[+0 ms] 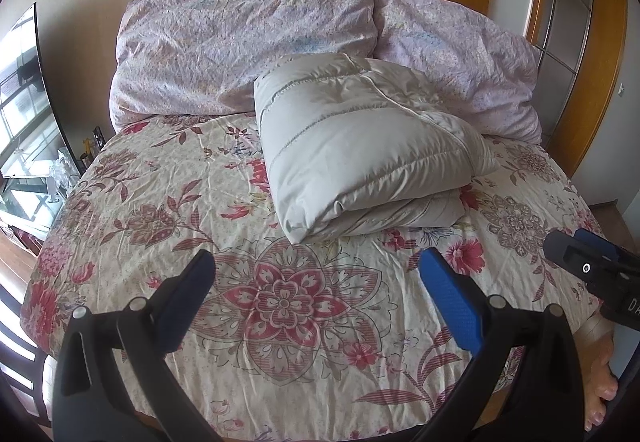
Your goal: Fold large clothes
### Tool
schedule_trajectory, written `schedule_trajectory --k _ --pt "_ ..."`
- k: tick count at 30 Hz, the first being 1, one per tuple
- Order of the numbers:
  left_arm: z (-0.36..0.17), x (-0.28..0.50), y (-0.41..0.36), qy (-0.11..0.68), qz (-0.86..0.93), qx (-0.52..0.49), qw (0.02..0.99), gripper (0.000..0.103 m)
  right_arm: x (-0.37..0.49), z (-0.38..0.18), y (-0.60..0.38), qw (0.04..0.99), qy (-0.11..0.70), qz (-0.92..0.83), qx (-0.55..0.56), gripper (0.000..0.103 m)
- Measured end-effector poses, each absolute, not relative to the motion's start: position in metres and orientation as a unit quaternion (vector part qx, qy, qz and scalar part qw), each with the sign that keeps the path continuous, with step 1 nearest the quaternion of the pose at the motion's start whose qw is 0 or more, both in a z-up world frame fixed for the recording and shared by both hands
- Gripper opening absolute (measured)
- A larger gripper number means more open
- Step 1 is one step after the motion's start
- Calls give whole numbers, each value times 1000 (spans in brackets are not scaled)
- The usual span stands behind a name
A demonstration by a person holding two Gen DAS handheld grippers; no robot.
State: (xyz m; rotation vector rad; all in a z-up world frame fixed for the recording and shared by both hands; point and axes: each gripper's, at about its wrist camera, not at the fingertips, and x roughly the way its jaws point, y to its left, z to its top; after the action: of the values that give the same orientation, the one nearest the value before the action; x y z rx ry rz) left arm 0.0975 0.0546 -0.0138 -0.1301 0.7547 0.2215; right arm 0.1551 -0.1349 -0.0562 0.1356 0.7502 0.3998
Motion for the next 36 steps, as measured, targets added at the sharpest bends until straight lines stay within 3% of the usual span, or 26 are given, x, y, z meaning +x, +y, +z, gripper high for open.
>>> schedule_trajectory --k 36 --pt "-17 100 56 369 107 -64 921 101 157 -61 -135 907 368 192 67 102"
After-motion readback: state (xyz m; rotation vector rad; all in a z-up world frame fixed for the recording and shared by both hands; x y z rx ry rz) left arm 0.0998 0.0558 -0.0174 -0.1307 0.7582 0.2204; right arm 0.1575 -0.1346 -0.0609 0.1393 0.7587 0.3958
